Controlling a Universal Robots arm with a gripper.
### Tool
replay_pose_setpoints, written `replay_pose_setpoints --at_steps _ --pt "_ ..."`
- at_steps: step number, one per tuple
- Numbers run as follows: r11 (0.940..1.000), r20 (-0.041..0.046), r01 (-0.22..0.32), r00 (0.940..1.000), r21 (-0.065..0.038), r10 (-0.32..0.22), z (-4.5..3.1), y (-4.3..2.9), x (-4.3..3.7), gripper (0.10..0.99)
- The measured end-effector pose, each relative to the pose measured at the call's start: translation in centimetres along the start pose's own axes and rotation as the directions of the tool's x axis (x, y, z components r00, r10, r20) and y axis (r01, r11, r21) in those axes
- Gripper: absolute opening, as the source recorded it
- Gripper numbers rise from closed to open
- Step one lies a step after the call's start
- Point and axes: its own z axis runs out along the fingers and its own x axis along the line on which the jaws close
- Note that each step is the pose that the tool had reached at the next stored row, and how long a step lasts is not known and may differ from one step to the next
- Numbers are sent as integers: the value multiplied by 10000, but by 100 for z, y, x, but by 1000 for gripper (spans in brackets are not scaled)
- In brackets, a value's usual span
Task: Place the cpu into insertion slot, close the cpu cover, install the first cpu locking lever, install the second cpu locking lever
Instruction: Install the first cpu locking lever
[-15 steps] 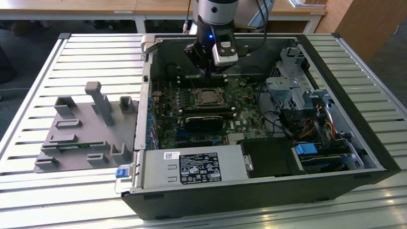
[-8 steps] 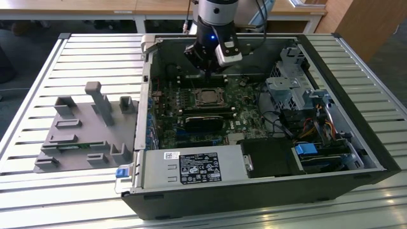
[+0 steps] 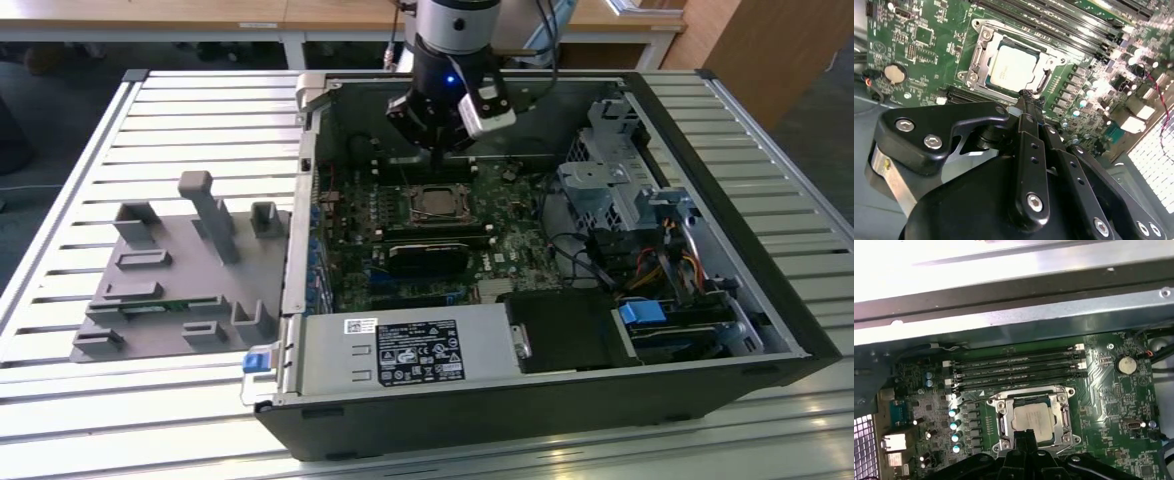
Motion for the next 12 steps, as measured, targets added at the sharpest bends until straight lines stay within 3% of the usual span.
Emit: replay_pose_setpoints --at_steps 2,4,5,10,12 --pt "9999 57 166 9998 -28 -166 0 -1 0 106" --pt "9996 245 288 9993 -62 -286 2 -1 0 106" --pt "9993 297 361 9989 -73 -358 3 0 0 106" --pt "9935 275 1137 9932 -102 -1133 11 -1 0 106" --pt "9911 265 1318 9910 -171 -1313 15 -1 0 106"
